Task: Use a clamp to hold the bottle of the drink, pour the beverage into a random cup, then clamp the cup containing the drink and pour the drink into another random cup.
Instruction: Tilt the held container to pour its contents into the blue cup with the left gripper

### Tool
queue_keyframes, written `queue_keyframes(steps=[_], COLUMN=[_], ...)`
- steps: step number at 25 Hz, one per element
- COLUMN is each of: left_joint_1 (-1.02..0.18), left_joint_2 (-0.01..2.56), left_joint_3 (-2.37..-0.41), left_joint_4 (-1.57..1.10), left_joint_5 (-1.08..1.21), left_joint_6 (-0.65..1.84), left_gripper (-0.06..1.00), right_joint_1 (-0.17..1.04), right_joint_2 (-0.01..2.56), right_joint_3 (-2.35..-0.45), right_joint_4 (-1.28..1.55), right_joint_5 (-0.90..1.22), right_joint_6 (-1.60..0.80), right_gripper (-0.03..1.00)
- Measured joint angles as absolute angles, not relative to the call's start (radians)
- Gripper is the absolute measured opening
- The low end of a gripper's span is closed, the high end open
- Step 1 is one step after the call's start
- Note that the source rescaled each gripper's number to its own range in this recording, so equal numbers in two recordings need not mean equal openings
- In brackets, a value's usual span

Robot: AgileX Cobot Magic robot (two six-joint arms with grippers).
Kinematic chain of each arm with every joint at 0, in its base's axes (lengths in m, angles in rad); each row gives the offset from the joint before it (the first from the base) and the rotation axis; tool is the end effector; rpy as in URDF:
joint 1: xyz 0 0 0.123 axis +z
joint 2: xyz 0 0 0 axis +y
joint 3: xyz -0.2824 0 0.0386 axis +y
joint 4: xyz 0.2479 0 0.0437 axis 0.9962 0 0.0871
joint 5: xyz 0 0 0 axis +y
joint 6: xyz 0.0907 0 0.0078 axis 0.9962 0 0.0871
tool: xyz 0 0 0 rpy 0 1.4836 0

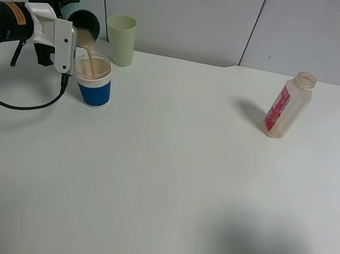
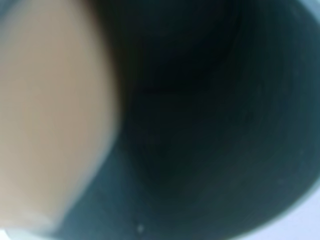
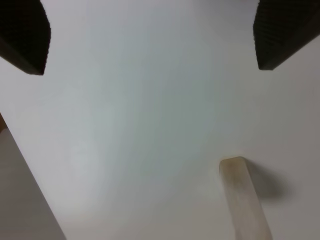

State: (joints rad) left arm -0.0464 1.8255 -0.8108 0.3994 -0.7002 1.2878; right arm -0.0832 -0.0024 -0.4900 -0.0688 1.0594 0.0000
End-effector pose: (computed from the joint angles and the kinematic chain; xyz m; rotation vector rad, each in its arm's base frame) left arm 0.3600 -0.0395 0.1757 1.5250 1.1611 0.8471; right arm -0.0045 -0.0051 0.2746 0.0881 2.0494 -0.1342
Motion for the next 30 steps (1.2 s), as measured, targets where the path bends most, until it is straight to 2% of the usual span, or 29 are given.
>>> queue_keyframes(steps=[30], left_joint_1=[-0.046], left_joint_2=[1.825], left_joint_3=[-0.811], left_joint_4=[0.407], left_joint_5=[-0.796], left_joint_6=[1.295], left_gripper=[0.0], right_joint_1=[-0.083], right_joint_2=[-0.002], right_joint_3=[-0.49], right_joint_4=[-0.069], right_joint_5=[1.059], right_joint_6=[0.0], right_gripper=[0.67])
